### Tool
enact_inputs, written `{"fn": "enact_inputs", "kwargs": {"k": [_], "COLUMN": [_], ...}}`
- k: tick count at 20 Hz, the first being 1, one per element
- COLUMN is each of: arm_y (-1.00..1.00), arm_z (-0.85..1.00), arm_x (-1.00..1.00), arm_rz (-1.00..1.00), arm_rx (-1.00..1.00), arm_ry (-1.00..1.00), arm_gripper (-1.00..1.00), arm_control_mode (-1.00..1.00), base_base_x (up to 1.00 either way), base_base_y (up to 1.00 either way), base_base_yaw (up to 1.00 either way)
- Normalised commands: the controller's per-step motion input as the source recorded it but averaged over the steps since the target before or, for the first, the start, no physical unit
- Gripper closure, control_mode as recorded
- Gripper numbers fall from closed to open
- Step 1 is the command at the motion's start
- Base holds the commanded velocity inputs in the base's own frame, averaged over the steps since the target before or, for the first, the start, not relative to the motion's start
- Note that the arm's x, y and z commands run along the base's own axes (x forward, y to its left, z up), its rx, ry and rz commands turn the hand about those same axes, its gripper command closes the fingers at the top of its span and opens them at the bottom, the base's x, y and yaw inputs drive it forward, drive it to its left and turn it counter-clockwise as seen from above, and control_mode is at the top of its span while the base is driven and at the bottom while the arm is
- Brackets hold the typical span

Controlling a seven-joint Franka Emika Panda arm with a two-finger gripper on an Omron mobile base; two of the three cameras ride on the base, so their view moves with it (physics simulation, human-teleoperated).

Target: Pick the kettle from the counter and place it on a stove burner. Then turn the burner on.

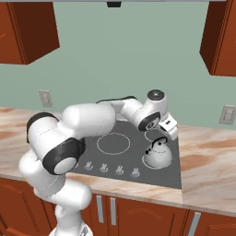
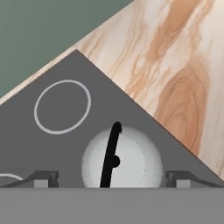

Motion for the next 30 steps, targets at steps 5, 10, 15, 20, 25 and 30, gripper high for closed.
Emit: {"fn": "enact_inputs", "kwargs": {"k": [5, 10, 15, 20, 25, 30], "arm_y": [0.66, 0.56, 0.24, 0.01, 0.05, 0.01], "arm_z": [-0.03, -0.15, -0.14, -0.27, -0.26, -0.14], "arm_x": [-0.94, -0.92, -0.28, -0.01, -0.05, -0.01], "arm_rz": [0.45, 0.42, 0.17, 0.00, 0.02, 0.03], "arm_rx": [-0.15, -0.15, -0.11, -0.01, 0.00, 0.00], "arm_ry": [0.08, 0.09, 0.10, 0.10, 0.11, 0.05], "arm_gripper": [-1.00, -1.00, -1.00, -1.00, -1.00, -1.00], "arm_control_mode": [-1.00, -1.00, -1.00, -1.00, -1.00, -1.00], "base_base_x": [0.00, 0.00, 0.00, 0.00, 0.00, 0.00], "base_base_y": [0.00, 0.00, 0.00, 0.00, 0.00, 0.00], "base_base_yaw": [0.00, 0.00, 0.00, 0.00, 0.00, 0.00]}}
